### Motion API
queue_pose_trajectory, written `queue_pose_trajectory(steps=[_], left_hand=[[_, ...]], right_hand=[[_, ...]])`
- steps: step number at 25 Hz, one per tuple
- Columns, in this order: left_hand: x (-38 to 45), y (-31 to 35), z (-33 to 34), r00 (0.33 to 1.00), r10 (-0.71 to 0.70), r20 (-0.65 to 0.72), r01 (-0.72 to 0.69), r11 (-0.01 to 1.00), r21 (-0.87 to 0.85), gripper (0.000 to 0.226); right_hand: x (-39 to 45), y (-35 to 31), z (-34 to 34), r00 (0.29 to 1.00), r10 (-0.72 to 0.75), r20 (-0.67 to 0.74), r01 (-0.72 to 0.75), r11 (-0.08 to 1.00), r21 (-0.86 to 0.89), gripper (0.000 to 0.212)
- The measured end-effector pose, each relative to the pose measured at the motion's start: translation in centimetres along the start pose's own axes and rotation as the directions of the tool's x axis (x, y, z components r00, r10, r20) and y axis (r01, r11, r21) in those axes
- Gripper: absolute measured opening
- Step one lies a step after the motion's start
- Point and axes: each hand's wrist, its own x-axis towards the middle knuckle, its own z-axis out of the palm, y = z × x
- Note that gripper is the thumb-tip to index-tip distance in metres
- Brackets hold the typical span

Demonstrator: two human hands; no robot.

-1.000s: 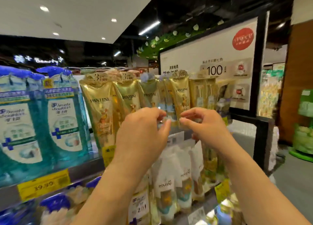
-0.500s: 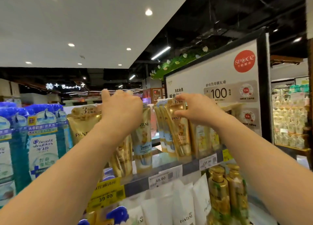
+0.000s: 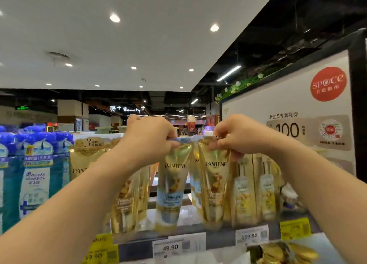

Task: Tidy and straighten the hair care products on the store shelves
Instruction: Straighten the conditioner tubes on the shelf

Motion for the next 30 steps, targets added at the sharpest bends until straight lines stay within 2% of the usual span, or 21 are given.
queue_pose_trajectory(steps=[3, 9, 13, 21, 24, 28, 30], left_hand=[[0.7, 0.6, 0.1, 0.997, -0.014, -0.069, 0.009, 0.997, -0.079, 0.022], [2.1, 2.0, 3.2, 0.995, -0.081, 0.060, 0.096, 0.936, -0.339, 0.018], [2.7, 3.0, 4.9, 0.994, -0.053, 0.091, 0.089, 0.887, -0.454, 0.016], [2.8, 3.1, 5.0, 0.979, -0.018, 0.202, 0.165, 0.651, -0.741, 0.020], [2.0, 2.4, 3.9, 0.986, -0.076, 0.151, 0.160, 0.709, -0.687, 0.019], [0.0, -0.1, 1.1, 0.975, -0.199, -0.103, 0.114, 0.836, -0.536, 0.010], [-1.9, -1.7, 0.1, 0.949, -0.225, -0.222, 0.124, 0.910, -0.395, 0.015]], right_hand=[[-0.6, 0.3, -1.1, 0.998, -0.045, -0.041, 0.051, 0.986, 0.161, 0.016], [-0.6, 0.3, -2.7, 0.989, -0.101, -0.105, 0.122, 0.968, 0.218, 0.012], [-0.3, 0.2, -3.0, 0.983, -0.114, -0.142, 0.149, 0.953, 0.265, 0.013], [0.0, -0.4, -1.5, 0.990, -0.101, -0.103, 0.129, 0.936, 0.328, 0.008], [0.5, -1.4, -0.7, 0.989, -0.106, -0.103, 0.133, 0.942, 0.308, 0.009], [2.2, -3.7, 1.3, 0.977, -0.150, -0.152, 0.187, 0.945, 0.267, 0.011], [3.3, -5.0, 3.0, 0.970, -0.187, -0.155, 0.218, 0.951, 0.220, 0.013]])
